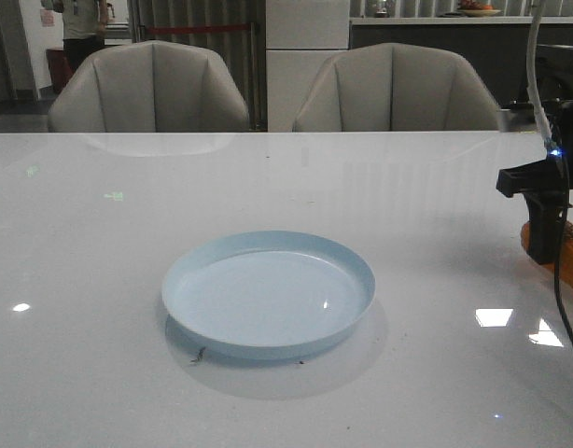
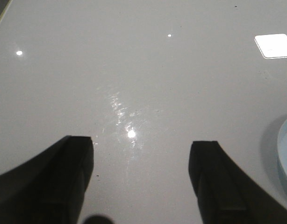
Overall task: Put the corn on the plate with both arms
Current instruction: 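Lift the corn with the right gripper and carry it over the plate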
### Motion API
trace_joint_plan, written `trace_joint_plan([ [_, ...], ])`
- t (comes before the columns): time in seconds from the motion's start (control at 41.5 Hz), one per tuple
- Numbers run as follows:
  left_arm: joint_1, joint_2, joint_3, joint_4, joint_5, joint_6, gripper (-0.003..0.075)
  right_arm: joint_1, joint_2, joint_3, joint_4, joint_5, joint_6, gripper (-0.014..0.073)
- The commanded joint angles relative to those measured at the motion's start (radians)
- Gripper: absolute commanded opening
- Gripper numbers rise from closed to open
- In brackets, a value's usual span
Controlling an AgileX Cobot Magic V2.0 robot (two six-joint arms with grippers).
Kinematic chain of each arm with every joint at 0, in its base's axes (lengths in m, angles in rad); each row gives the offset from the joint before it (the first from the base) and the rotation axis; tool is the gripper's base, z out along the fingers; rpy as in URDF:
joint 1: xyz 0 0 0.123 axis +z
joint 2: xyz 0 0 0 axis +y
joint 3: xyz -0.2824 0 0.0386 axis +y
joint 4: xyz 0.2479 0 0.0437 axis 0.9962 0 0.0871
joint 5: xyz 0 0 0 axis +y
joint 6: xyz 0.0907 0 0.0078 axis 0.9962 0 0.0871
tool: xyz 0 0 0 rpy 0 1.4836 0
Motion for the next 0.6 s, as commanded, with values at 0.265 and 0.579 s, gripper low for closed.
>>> trace_joint_plan([
  [0.265,0.002,-0.011,-0.028,-0.006,-0.074,-0.008,0.0496,0.004,-0.057,-0.117,0.024,0.053,-0.008,0.0351],
  [0.579,0.002,-0.011,-0.028,-0.006,-0.074,-0.008,0.0495,0.133,-0.057,-0.360,0.131,0.209,-0.123,0.0351],
])
